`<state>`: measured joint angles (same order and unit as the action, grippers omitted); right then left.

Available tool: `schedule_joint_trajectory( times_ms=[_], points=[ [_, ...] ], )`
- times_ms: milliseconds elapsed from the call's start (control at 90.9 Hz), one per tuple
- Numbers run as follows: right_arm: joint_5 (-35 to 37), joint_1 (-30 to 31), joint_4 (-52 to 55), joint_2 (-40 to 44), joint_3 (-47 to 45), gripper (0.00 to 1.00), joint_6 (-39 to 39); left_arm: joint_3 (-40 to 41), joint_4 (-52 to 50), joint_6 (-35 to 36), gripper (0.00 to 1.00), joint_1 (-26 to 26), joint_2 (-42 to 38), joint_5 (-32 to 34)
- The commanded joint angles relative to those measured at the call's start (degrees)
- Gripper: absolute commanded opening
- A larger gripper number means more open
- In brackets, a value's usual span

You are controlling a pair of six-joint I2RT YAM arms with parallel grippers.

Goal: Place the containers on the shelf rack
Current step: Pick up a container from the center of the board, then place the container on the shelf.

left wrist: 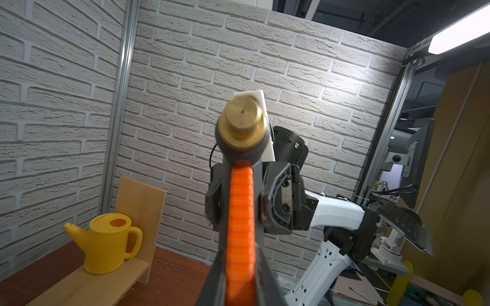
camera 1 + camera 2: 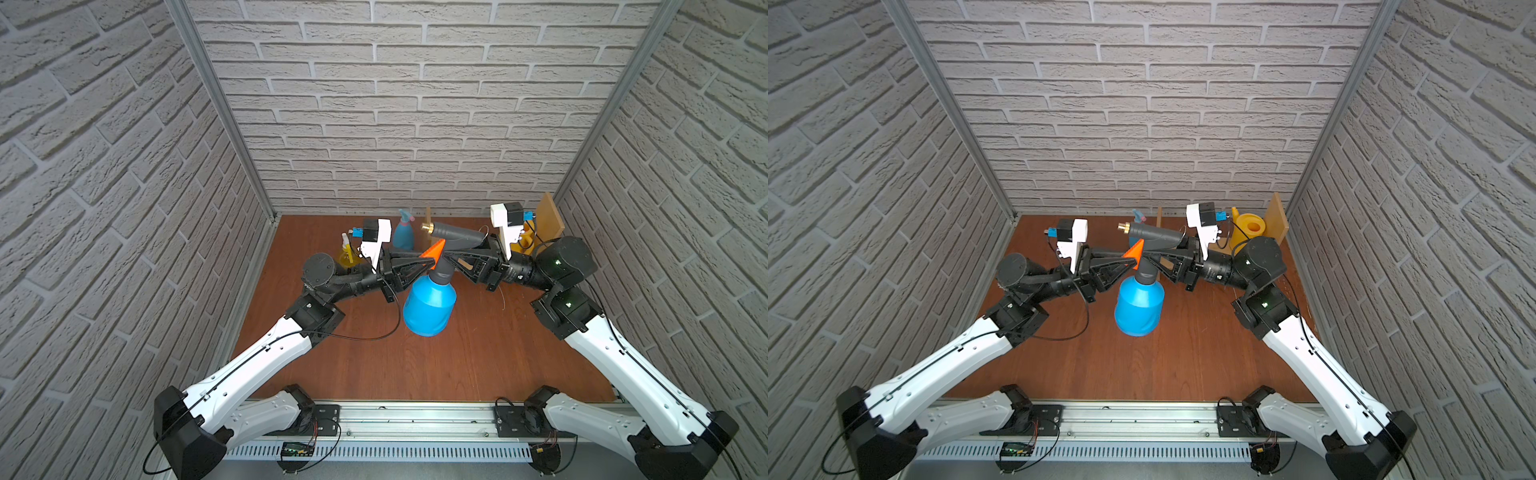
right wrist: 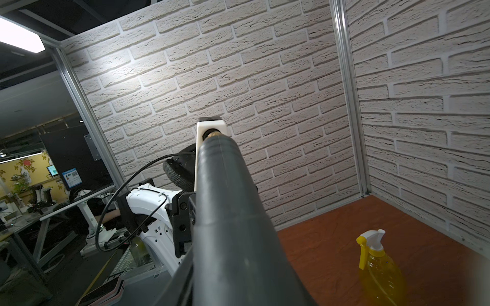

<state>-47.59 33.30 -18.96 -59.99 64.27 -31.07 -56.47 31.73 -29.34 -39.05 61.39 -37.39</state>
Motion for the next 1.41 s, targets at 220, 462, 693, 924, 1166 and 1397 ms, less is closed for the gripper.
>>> schedule_joint_trajectory(
  times_ms=[220, 462, 693, 924, 1166, 1397],
  points=[
    [9.52, 1.02, 9.45, 5.75, -1.72, 0.03, 12.63, 2.31, -5.37, 6.43, 0.97, 0.37, -6.4, 15.59],
    [41.8, 0.76, 9.52, 16.47, -16.71, 0.03, 26.02, 13.06, -15.13, 10.4, 0.98, 0.81, -15.03, 40.85],
    [55.64, -3.2, 9.49, 11.29, -17.67, 0.03, 34.62, 21.24, -11.29, 2.52, 0.98, 0.9, -13.29, 44.5],
    [53.89, -11.69, 0.29, -2.7, -13.08, 0.03, 32.05, 19.92, -12.33, 4.19, 0.98, 1.12, -11.07, 43.26],
    [53.16, -14.18, -4.82, -18.14, -2.2, 0.03, 32.83, 20.03, -13.29, 5.19, 0.98, 1.7, -12.35, 42.76],
    [54.18, -16.45, -8.53, -28.9, 6.1, 0.03, 32.66, 19.34, -15.2, 5.42, 0.98, 2.05, -13.24, 42.09]
  ],
)
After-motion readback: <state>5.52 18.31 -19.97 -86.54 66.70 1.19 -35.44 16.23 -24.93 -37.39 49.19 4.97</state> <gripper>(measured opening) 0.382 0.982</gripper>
